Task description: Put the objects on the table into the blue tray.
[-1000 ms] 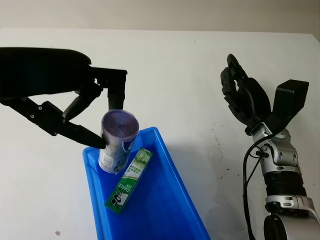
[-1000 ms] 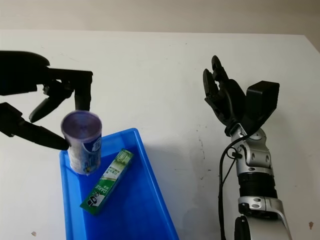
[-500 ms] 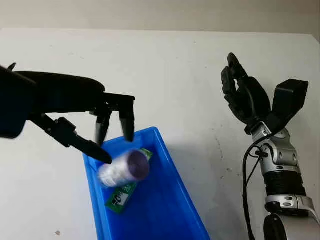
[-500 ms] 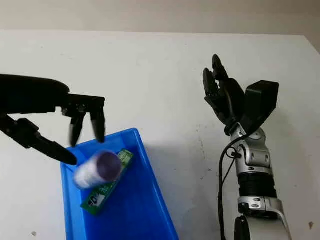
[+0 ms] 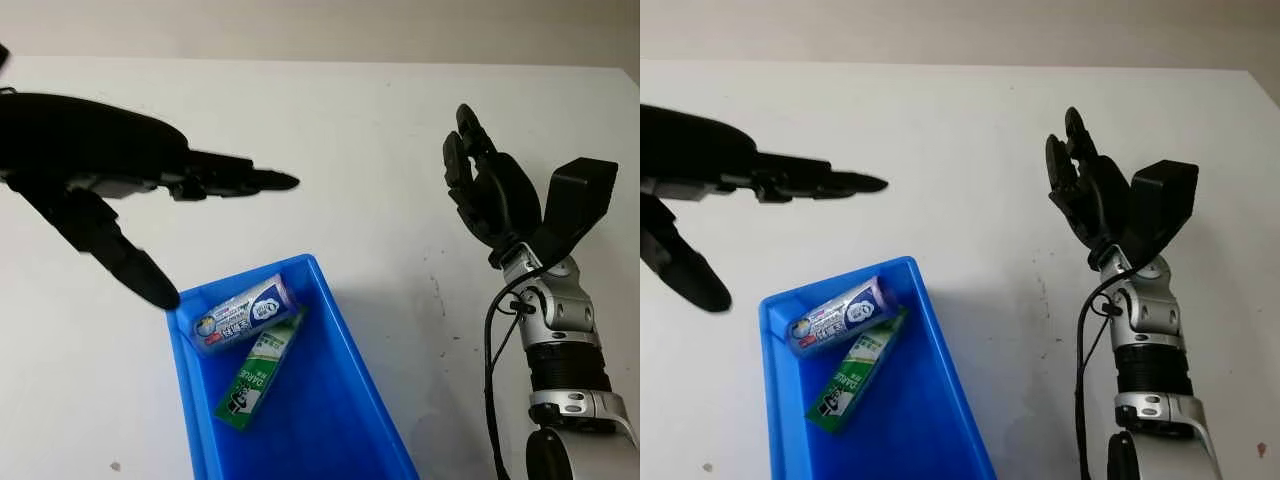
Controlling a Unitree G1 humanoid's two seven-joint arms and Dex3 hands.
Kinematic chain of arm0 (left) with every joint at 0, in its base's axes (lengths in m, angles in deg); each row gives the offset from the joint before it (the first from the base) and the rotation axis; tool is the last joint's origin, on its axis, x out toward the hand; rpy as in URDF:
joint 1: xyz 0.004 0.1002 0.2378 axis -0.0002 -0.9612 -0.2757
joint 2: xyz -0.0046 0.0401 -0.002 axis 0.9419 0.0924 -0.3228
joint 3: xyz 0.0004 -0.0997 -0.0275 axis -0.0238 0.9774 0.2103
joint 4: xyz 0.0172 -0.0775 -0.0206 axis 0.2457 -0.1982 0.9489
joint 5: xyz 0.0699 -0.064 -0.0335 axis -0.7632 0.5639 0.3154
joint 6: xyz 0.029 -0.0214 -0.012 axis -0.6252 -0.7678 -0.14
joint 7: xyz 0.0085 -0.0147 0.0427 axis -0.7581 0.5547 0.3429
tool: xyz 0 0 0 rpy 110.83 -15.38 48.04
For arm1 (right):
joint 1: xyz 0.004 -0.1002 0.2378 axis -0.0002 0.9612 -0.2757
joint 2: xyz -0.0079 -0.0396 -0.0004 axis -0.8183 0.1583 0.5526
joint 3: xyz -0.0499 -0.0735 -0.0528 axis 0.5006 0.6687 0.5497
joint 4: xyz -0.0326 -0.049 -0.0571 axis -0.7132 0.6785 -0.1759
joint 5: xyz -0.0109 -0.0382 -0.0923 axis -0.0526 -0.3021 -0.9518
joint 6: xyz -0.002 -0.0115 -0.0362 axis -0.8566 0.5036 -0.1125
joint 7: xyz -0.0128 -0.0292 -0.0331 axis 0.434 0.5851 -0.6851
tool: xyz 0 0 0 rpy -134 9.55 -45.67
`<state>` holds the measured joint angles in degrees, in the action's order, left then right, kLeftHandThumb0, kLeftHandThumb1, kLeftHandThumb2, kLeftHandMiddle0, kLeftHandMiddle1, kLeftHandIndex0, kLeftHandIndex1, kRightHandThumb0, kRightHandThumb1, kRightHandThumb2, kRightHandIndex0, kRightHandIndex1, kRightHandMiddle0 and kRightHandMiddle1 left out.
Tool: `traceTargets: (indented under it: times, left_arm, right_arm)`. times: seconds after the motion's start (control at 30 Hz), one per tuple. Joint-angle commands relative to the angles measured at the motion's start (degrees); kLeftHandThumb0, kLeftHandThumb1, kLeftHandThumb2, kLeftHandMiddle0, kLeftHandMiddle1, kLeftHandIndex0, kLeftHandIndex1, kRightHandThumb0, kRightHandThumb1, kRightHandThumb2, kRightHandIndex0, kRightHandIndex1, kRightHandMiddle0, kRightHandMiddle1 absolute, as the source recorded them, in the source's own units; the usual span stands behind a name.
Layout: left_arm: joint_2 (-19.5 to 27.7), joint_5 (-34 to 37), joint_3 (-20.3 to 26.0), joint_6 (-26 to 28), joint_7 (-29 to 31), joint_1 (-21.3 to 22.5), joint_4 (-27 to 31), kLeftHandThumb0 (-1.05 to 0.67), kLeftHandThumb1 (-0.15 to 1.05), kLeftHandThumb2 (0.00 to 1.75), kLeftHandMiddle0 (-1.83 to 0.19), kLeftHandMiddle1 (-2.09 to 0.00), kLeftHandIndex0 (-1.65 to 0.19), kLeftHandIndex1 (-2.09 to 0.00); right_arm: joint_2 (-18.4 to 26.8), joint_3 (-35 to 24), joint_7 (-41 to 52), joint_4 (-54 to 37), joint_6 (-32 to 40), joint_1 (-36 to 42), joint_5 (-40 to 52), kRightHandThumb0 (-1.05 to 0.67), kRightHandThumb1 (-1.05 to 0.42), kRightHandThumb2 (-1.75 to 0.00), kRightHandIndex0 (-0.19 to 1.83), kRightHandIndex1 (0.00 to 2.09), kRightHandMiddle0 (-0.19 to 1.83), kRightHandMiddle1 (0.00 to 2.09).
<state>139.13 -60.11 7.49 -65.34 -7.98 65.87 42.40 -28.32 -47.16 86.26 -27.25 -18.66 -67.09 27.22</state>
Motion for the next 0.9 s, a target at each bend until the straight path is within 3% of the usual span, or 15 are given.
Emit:
traceTargets:
  times: [0.0, 0.07, 0.13, 0.2, 0.3, 0.4, 0.57, 0.87]
  left_arm:
    - [-4.85, 1.12, 6.16, 2.03, -8.91, -4.35, -1.32, -0.93, 1.04, 0.54, 0.12, -0.05, 0.12, -0.05]
    - [-11.35, 0.87, 11.98, 5.09, -22.79, -10.11, 2.55, -0.90, 1.05, 0.64, 0.14, -0.04, 0.13, -0.05]
    - [-18.94, 1.16, 16.14, 4.59, -34.08, -14.58, 4.35, -0.82, 1.05, 0.69, 0.16, -0.04, 0.17, -0.03]
    - [-26.01, 0.62, 18.33, 1.81, -43.40, -17.94, 5.05, -0.78, 1.05, 0.69, 0.19, -0.01, 0.19, -0.01]
    - [-33.56, -2.23, 18.30, -5.77, -52.05, -21.89, 3.06, -0.78, 1.05, 0.67, 0.19, 0.00, 0.19, 0.00]
    - [-38.80, -4.28, 17.53, -12.11, -56.83, -24.32, -0.37, -0.78, 1.05, 0.65, 0.19, 0.00, 0.19, 0.00]
    - [-43.28, -7.89, 16.46, -21.43, -60.88, -26.02, -8.22, -0.80, 1.05, 0.68, 0.19, 0.00, 0.19, 0.00]
    - [-47.57, -9.65, 15.56, -24.64, -67.38, -25.65, -13.89, -0.80, 1.05, 0.74, 0.19, 0.00, 0.19, 0.00]
  right_arm:
    - [-0.64, -0.18, -0.38, -1.34, -1.21, -1.05, 0.19, -0.65, -1.05, -0.63, -0.19, 0.00, -0.19, 0.00]
    - [-1.09, -0.43, -0.82, -1.46, -1.47, -1.28, 0.45, -0.65, -1.05, -0.63, -0.19, 0.00, -0.19, 0.00]
    - [-1.38, -0.58, -1.44, -1.67, -1.54, -1.46, 0.49, -0.66, -1.05, -0.65, -0.19, 0.00, -0.19, 0.00]
    - [-1.47, -0.63, -1.92, -1.92, -1.25, -1.67, 0.54, -0.67, -1.05, -0.64, -0.19, 0.00, -0.19, 0.00]
    - [-1.13, -0.38, -1.84, -2.02, -0.77, -2.10, 0.42, -0.69, -1.05, -0.65, -0.19, 0.00, -0.19, 0.00]
    - [-0.73, 0.27, -1.96, -2.31, -0.68, -2.33, -0.55, -0.70, -1.05, -0.68, -0.19, 0.00, -0.19, 0.00]
    - [-1.07, 0.29, -3.01, -2.71, -0.62, -2.47, -1.22, -0.71, -1.05, -0.71, -0.19, 0.00, -0.19, 0.00]
    - [-1.77, 0.19, -4.60, -3.89, 0.14, -0.92, -1.01, -0.70, -1.05, -0.72, -0.19, 0.00, -0.19, 0.00]
